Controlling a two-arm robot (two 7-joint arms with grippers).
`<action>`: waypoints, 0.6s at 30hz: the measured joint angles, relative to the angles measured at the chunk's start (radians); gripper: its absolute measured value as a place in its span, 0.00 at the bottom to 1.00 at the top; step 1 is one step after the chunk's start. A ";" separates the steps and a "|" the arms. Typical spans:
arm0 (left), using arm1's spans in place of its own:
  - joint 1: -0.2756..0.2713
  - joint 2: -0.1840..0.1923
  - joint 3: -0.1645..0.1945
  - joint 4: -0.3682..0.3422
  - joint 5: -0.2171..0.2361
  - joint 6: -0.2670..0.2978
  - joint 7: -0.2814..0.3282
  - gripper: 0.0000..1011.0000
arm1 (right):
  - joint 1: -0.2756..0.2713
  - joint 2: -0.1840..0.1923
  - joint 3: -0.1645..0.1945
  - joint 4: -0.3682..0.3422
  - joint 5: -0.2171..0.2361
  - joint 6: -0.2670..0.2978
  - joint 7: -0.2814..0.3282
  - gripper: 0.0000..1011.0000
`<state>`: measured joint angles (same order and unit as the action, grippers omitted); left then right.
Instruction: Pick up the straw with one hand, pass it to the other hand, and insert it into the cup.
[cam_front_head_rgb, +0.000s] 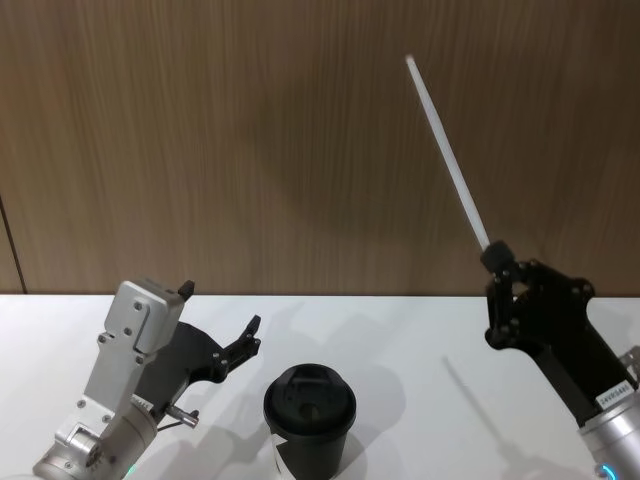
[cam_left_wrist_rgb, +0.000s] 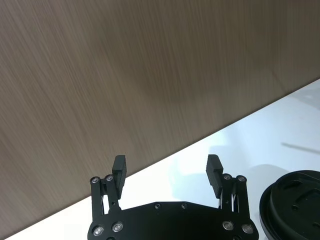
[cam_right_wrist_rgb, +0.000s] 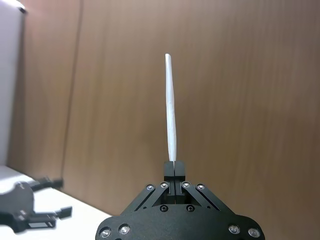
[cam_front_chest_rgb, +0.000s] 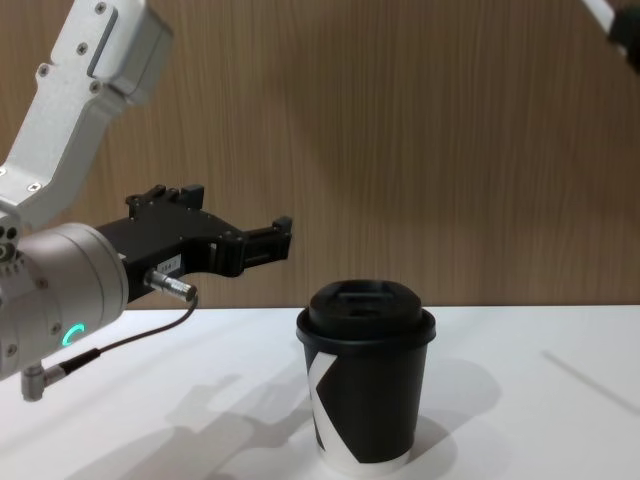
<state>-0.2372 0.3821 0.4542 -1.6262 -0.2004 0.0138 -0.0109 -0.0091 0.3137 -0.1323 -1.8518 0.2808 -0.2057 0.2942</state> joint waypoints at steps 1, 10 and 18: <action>0.000 0.000 0.000 0.000 0.000 0.000 0.000 0.99 | 0.006 0.000 -0.003 -0.002 0.013 -0.013 0.017 0.01; 0.000 0.000 0.000 0.000 0.000 0.000 0.000 0.99 | 0.027 0.004 -0.023 -0.012 0.089 -0.063 0.092 0.01; 0.000 0.000 0.000 0.000 0.000 0.000 0.000 0.99 | 0.034 0.008 -0.038 -0.022 0.133 -0.084 0.132 0.01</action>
<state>-0.2372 0.3822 0.4542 -1.6262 -0.2004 0.0139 -0.0109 0.0253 0.3220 -0.1699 -1.8733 0.4141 -0.2901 0.4264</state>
